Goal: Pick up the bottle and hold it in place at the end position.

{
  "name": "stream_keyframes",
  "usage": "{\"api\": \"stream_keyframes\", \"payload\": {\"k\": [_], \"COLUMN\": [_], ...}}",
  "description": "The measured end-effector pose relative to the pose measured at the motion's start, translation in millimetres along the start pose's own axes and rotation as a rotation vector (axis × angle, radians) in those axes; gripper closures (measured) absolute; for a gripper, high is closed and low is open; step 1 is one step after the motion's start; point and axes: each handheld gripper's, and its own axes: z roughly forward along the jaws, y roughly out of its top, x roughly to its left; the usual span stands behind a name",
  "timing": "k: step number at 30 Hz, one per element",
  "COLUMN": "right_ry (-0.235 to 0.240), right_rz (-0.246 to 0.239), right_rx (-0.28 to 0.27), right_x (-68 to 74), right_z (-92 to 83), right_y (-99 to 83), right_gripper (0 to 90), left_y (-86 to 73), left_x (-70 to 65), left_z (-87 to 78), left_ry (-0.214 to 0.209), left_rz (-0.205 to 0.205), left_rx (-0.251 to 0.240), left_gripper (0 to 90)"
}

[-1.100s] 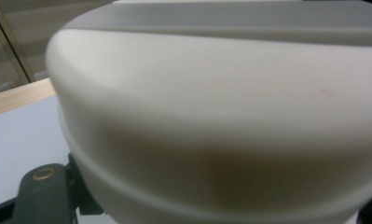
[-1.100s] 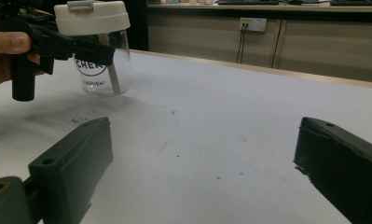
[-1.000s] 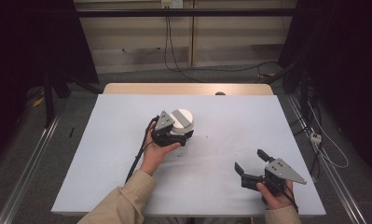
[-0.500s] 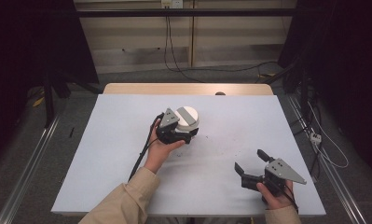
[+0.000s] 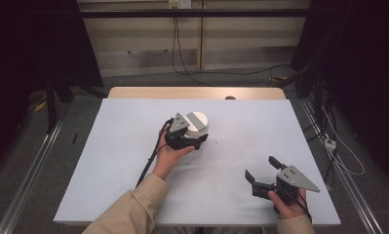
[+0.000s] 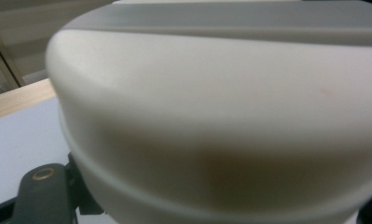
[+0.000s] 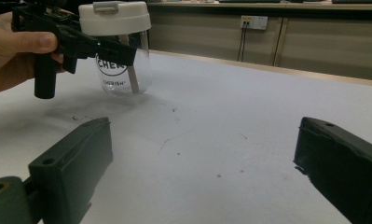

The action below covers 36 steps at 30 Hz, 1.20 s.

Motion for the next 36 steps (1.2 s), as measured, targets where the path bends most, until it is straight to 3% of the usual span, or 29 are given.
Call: {"api": "stream_keyframes", "payload": {"k": [23, 36], "right_ry": [0.000, -0.003], "right_rz": [0.009, -0.006], "right_rx": [0.012, 0.022], "right_x": [-0.2, 1.3], "right_z": [3.0, 7.2], "right_y": [-1.0, 3.9], "right_gripper": [3.6, 3.5], "left_y": [-9.1, -13.2], "left_x": [-0.7, -0.2], "left_z": [11.8, 12.2], "left_ry": [-0.030, -0.036], "left_rz": [0.026, 0.024], "left_rx": [0.022, -0.009], "left_gripper": [18.5, 18.5]}}
